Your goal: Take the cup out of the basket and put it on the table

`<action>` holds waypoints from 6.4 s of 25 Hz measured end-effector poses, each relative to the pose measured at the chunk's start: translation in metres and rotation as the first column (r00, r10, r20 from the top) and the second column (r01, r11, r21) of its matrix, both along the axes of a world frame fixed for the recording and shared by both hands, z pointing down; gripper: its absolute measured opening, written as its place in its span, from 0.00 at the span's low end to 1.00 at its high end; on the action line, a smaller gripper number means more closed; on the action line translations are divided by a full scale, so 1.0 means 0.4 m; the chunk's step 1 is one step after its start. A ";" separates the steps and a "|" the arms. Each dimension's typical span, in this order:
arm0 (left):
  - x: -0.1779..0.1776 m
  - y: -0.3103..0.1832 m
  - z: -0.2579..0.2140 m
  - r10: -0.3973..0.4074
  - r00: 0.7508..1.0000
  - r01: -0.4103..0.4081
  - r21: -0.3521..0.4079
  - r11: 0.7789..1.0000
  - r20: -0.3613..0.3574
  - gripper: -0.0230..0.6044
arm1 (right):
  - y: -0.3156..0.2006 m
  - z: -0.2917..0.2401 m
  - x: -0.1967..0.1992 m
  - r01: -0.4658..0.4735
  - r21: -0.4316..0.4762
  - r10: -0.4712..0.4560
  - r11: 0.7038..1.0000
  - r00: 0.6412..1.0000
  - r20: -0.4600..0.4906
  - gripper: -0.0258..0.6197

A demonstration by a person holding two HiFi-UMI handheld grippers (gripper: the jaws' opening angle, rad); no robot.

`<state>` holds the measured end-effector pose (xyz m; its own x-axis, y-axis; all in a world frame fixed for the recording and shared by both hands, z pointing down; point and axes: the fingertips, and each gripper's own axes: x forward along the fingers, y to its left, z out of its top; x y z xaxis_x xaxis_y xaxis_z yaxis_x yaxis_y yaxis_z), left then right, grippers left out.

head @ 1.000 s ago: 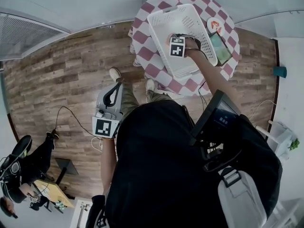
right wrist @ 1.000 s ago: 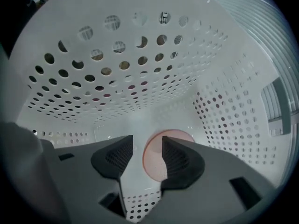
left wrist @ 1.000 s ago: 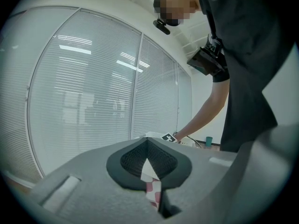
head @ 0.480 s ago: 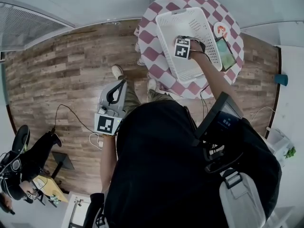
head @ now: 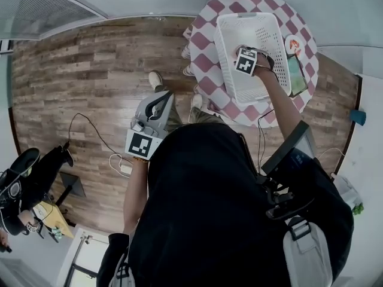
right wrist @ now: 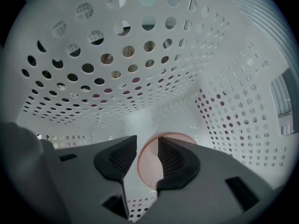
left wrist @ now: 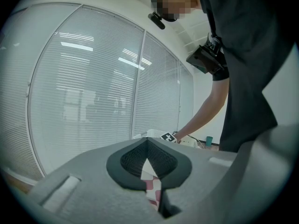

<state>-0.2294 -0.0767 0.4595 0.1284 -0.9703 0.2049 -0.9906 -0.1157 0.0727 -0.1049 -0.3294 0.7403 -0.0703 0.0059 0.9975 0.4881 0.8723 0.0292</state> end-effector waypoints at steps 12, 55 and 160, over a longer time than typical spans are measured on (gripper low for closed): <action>-0.001 -0.012 0.004 -0.005 1.000 0.006 0.013 1.000 -0.016 0.03 | -0.007 -0.001 -0.002 -0.016 -0.007 0.016 1.000 1.000 0.003 0.19; 0.017 0.000 0.012 0.013 1.000 -0.013 0.009 1.000 -0.018 0.03 | -0.014 -0.013 0.005 -0.096 0.009 0.096 0.995 0.995 0.038 0.09; 0.258 -0.214 -0.173 0.325 0.932 -0.348 0.146 0.926 0.158 0.03 | 0.070 -1.065 0.088 -0.330 -0.292 0.316 0.898 0.023 0.948 0.08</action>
